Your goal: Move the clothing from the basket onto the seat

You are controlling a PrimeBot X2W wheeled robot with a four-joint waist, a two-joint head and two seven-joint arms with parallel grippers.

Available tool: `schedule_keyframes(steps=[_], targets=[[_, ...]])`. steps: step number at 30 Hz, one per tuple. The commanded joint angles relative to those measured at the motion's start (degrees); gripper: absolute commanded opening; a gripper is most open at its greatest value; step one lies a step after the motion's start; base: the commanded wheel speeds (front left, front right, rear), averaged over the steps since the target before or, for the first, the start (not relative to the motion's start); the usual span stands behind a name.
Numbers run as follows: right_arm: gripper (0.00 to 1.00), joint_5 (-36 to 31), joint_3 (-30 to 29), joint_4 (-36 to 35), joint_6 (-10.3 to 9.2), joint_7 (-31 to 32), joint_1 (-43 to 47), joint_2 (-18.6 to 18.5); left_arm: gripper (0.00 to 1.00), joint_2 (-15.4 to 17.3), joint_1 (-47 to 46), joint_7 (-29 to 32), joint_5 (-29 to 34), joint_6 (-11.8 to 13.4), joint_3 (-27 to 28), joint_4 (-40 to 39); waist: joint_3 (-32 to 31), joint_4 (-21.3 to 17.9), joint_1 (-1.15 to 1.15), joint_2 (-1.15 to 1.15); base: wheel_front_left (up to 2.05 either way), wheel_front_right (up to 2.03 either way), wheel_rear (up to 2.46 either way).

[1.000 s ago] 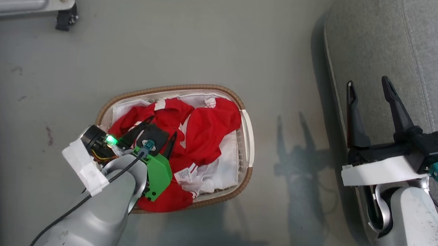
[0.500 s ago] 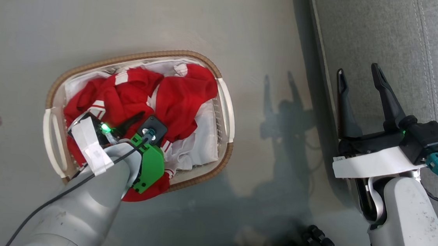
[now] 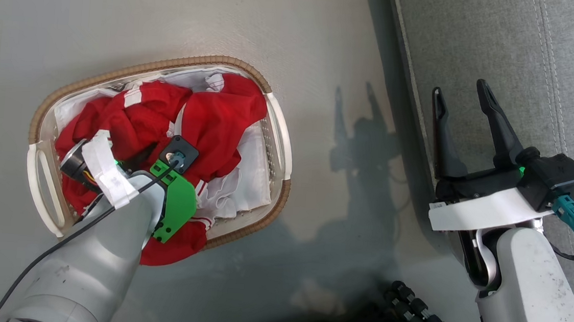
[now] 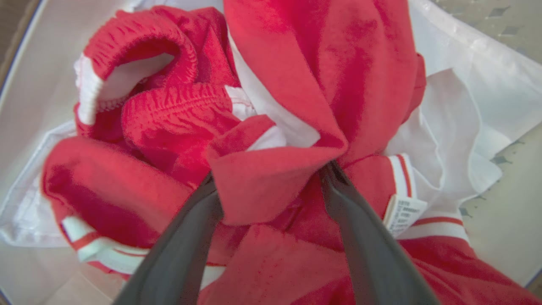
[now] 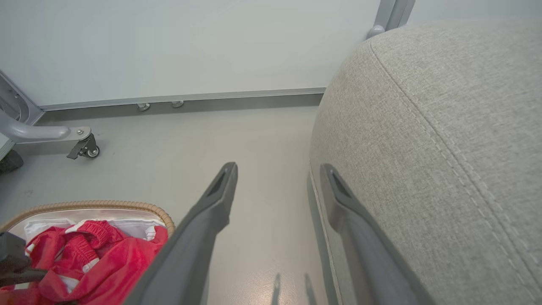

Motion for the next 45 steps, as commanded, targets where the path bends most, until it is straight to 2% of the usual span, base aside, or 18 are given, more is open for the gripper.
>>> schedule_keyframes(steps=[1,2,3,7,17,23,34,45], targets=[[1.0,0.4,0.2,0.3,-0.04,-0.3,-0.3,-0.1,0.4,0.4,-0.9,0.1,-0.8,0.2,0.0,0.3,-0.1,-0.2,-0.01,0.0,0.0,0.0,0.0],[1.0,0.4,0.3,0.3,-0.04,-0.3,-0.4,-0.2,0.17,0.3,-1.0,0.1,-0.9,0.2,0.0,0.3,-0.1,-0.2,-0.01,0.0,0.0,0.0,0.0],[1.0,0.4,0.3,0.3,-0.04,-0.3,-0.3,-0.1,0.0,0.2,-1.0,0.2,-0.9,0.2,-0.1,0.3,-0.2,-0.2,-0.01,0.0,0.0,0.0,0.0],[1.0,0.4,0.4,0.7,-0.04,-0.3,0.0,-0.2,0.0,-0.3,-0.5,0.0,-1.5,-0.3,-0.4,0.4,-1.0,-0.2,-0.01,0.0,0.0,0.0,0.0],[1.0,-1.4,-0.4,2.3,-0.04,-0.3,2.2,-0.2,0.0,-1.9,2.0,-5.9,-3.4,-1.3,-2.2,-1.5,-7.3,2.4,-0.01,0.0,0.0,0.0,0.0],[1.0,-3.7,-1.6,3.2,-0.04,-0.3,4.4,-0.2,0.0,-2.2,3.9,-9.0,-4.7,-1.7,-3.9,-3.9,-14.0,5.0,-0.01,0.0,0.0,0.0,0.0],[1.0,-7.9,-3.3,5.6,-0.04,-0.3,11.7,-0.2,0.0,-2.1,6.6,-12.1,-8.8,-2.3,-7.7,-13.6,-30.3,9.8,-0.01,0.0,0.0,0.0,0.0],[1.0,-8.3,-2.3,7.1,-0.04,-0.3,17.9,-0.2,0.0,3.3,4.9,-12.1,-13.0,-2.3,-14.6,-25.9,-43.6,11.4,-0.01,0.0,0.0,0.0,0.0]])
